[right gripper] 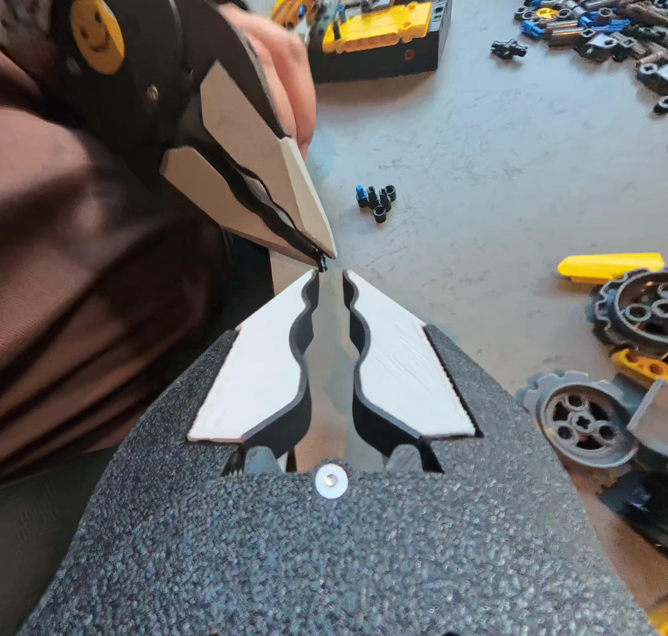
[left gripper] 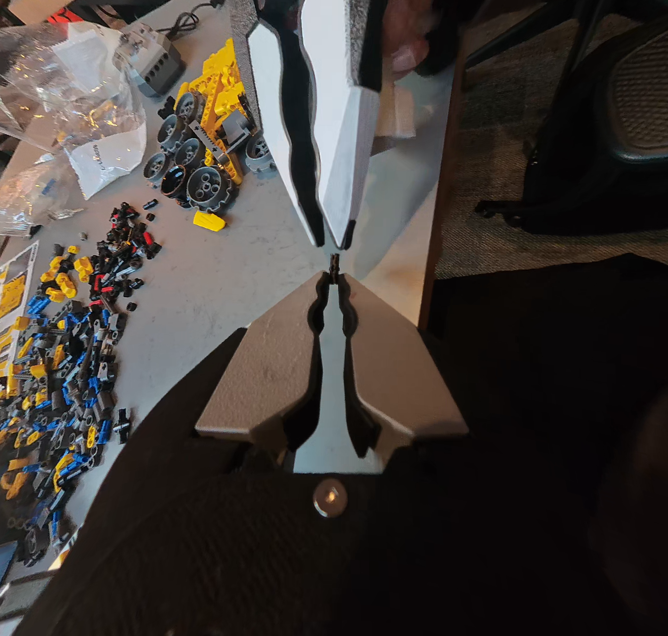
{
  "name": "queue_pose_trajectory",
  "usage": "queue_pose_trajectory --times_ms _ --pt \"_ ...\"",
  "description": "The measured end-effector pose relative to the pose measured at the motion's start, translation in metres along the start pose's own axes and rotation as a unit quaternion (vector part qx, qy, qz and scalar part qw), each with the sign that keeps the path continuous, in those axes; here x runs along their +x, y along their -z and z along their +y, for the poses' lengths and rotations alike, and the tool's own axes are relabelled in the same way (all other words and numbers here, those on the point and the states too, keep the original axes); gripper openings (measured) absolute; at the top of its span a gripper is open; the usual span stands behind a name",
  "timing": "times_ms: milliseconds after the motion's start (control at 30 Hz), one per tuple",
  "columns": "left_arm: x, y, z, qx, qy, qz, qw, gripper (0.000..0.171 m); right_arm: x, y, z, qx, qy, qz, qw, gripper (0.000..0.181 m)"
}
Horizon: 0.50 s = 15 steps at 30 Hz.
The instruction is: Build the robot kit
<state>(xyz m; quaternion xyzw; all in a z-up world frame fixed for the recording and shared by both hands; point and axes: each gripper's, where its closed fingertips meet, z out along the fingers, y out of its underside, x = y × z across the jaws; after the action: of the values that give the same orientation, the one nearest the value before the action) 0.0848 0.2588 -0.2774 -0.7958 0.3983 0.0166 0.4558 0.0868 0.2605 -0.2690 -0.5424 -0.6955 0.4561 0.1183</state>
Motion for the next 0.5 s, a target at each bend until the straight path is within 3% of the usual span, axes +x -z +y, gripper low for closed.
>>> queue_pose_trajectory --times_ms 133,500 --pt "-0.001 0.002 -0.001 0.005 -0.010 -0.014 1.000 0.002 -0.006 0.005 -0.008 0.044 -0.043 -0.029 0.998 0.012" --pt "-0.003 0.005 -0.004 0.015 -0.017 -0.037 0.999 0.002 -0.006 -0.006 -0.005 0.020 -0.060 -0.035 0.997 0.002"
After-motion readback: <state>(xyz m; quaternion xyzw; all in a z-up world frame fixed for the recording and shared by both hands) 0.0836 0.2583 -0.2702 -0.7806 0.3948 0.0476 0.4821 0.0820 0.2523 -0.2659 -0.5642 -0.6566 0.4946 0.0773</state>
